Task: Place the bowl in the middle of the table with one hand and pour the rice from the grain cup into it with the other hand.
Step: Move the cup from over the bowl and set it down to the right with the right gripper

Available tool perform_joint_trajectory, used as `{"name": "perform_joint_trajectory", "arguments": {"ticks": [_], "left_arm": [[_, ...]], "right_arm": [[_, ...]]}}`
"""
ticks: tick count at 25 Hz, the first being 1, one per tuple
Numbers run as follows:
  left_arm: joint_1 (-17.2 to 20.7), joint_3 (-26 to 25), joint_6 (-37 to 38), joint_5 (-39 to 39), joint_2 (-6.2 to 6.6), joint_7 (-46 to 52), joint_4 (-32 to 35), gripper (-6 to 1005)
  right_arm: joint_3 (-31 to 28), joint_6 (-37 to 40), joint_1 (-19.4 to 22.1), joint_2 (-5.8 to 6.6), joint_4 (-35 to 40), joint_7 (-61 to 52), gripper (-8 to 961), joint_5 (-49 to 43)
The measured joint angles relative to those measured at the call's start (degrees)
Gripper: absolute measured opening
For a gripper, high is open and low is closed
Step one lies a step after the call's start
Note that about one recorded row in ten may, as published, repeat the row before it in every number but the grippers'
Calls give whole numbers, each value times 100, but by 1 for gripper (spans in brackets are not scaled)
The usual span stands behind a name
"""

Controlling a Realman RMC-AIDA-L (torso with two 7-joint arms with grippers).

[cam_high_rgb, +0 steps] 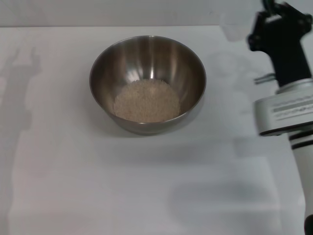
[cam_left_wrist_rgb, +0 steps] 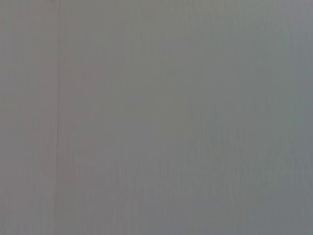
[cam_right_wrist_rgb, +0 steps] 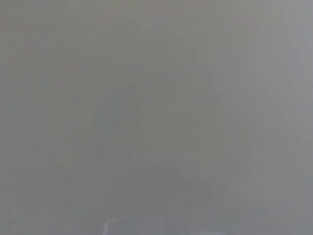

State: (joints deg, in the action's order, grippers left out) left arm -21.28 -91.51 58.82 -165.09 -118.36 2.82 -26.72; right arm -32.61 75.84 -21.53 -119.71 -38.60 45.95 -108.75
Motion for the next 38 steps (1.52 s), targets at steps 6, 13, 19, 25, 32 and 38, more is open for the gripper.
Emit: {"name": "perform_joint_trajectory", "arguments": {"ticks": [6,13,19,25,32,38], "left_arm": [[5,30,0,-16,-11,0,-12,377],[20,-4,-15,-16,9,108,18,377],[98,26,7,-19,12,163,-4,377],[140,68,15,-28,9,167,-44,377],[150,98,16,-33,0,167,-70,377],[143,99,16,-33,-3,166,-70,377]], "right_arm": [[43,-26,202,1,14,-763,84,745],[89,-80,394,10,78,-1684,86,1222],[88,-302,441,19,310,-2458,88,1553],[88,-325,457,27,540,-3006,90,1571],[72,-402,352,9,679,-3014,93,1585],[27,-683,247,11,786,-3016,95,1593]]}}
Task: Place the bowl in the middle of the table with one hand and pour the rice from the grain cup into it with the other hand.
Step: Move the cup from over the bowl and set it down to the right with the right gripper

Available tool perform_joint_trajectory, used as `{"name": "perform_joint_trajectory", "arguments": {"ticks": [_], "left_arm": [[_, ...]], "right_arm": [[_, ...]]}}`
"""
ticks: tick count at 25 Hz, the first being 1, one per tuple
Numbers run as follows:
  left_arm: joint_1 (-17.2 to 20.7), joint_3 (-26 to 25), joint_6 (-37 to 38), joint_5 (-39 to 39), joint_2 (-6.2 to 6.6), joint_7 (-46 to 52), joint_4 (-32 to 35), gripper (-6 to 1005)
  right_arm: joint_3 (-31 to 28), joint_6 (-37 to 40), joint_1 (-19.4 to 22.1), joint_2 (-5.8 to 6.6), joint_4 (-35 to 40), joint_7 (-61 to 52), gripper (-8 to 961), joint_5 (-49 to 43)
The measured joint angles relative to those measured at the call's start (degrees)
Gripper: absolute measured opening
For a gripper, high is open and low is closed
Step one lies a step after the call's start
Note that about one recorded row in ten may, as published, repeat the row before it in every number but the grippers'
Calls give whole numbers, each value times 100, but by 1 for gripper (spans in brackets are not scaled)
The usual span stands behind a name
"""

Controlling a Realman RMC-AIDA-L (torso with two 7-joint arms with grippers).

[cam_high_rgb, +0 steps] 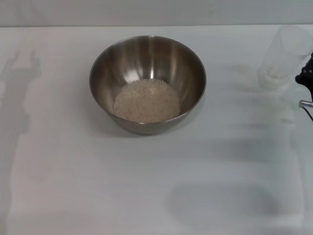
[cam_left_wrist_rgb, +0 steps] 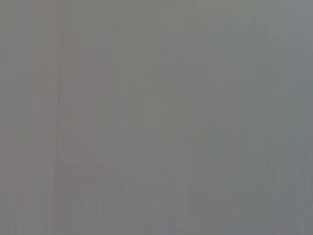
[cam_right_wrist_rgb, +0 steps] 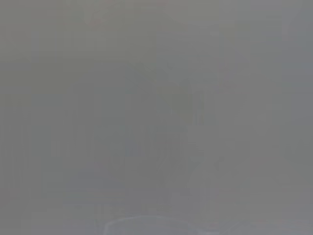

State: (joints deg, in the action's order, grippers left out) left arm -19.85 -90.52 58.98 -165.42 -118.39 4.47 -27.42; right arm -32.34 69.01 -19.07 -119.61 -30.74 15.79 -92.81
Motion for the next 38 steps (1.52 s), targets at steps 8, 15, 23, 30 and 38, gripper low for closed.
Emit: {"name": "perform_joint_trajectory", "arguments": {"ticks": [8,15,23,30,38], "left_arm": [[-10,0,0,1,0,-23,0,377],[-46,0,0,1,-7,-49,0,377],[-62,-1,-2,2,-9,-61,-4,377],[-64,-1,-3,1,-9,-61,-8,377],[-87,7,-2,1,-9,-61,-15,377]], "right_arm": [[-6,-275,-67,11,76,-538,97,9],[-9,-496,-145,-4,295,-790,100,10],[-11,-745,-277,-4,530,-799,102,9],[-12,-1077,-414,-9,702,-806,105,9],[-9,-1315,-460,-10,785,-815,108,9]]}}
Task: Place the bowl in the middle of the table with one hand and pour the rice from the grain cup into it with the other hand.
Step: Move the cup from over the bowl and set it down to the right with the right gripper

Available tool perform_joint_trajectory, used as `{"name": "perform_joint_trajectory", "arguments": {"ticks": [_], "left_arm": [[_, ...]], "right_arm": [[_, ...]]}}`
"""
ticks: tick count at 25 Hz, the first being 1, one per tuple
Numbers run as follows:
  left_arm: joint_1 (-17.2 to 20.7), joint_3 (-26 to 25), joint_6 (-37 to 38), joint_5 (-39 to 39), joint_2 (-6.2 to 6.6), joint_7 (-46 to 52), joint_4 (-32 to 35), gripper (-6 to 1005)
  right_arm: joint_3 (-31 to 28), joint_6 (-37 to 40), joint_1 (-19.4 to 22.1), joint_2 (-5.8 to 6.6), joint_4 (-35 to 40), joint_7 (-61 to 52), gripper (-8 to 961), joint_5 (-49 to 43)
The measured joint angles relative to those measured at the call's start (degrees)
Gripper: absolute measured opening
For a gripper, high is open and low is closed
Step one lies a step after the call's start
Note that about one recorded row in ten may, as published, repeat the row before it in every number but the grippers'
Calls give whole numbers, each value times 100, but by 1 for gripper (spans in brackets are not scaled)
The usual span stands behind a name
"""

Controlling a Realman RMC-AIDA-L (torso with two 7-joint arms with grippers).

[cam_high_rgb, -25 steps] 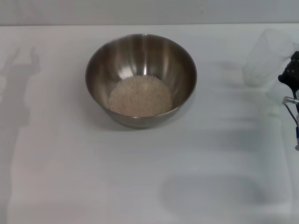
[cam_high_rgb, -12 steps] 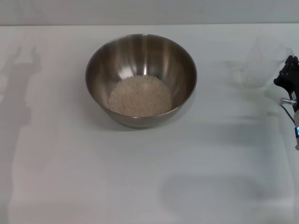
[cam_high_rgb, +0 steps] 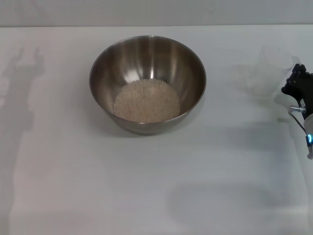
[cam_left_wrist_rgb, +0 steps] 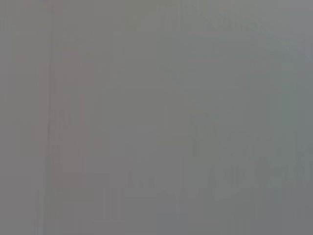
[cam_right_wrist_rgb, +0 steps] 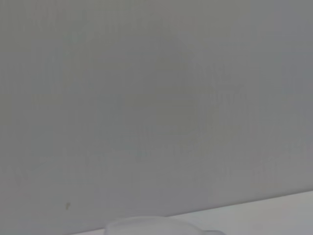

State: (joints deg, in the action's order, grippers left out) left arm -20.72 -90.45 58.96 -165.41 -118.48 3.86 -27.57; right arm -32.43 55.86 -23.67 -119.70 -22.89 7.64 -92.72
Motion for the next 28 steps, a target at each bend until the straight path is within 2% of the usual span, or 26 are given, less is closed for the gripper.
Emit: {"name": "perform_joint_trajectory", "arguments": {"ticks": [19,28], "left_arm": [[-1,1,57,0,10,-9,-64,377],[-2,1,57,0,18,-17,-73,377]], "right_arm": [[192,-194,20,16,-29,0,114,-62],[316,-78,57,17,-140,0,180,-62]]}}
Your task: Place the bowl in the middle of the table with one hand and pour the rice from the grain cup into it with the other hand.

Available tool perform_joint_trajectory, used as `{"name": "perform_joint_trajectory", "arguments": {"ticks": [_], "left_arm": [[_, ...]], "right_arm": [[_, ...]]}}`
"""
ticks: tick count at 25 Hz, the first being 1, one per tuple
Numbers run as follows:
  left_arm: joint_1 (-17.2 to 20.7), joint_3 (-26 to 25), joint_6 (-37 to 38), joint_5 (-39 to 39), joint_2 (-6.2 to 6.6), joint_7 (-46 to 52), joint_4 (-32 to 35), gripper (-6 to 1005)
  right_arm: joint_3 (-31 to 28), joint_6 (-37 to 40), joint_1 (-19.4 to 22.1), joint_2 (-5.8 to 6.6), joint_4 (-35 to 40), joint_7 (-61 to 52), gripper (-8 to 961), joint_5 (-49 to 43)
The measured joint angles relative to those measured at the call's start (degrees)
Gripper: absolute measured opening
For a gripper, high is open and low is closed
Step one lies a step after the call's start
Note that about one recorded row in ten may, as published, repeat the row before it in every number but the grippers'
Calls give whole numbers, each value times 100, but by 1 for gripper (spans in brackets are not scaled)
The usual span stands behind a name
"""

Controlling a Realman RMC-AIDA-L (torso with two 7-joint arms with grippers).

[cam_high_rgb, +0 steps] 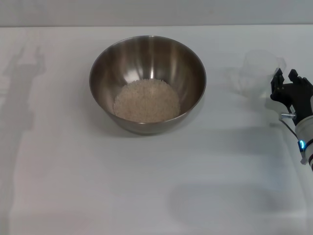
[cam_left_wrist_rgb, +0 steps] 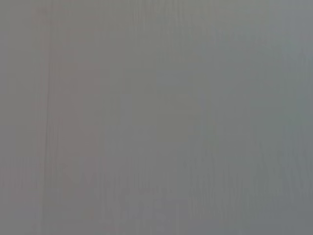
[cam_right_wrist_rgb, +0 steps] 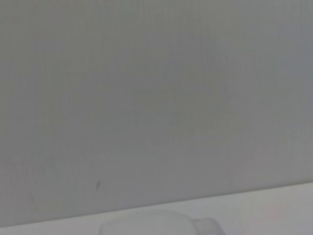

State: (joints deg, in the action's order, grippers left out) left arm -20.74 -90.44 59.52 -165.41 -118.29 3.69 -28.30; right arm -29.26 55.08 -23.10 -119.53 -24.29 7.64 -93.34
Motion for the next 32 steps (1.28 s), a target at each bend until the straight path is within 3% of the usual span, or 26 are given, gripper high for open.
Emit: {"name": "perform_joint_trajectory", "arguments": {"ticks": [7,15,32], "left_arm": [[0,-26,-7,0,0,-1,0,377],[-25,-8,-29,0,-10,0,20,377],[119,-11,-155,29,-8,53,89,377]], "right_arm": [[330,692,162,1,-84,0,328,-7],[525,859,246,-4,-188,20,332,-14],[625,1981,684,19,-196,68,332,-15]]}}
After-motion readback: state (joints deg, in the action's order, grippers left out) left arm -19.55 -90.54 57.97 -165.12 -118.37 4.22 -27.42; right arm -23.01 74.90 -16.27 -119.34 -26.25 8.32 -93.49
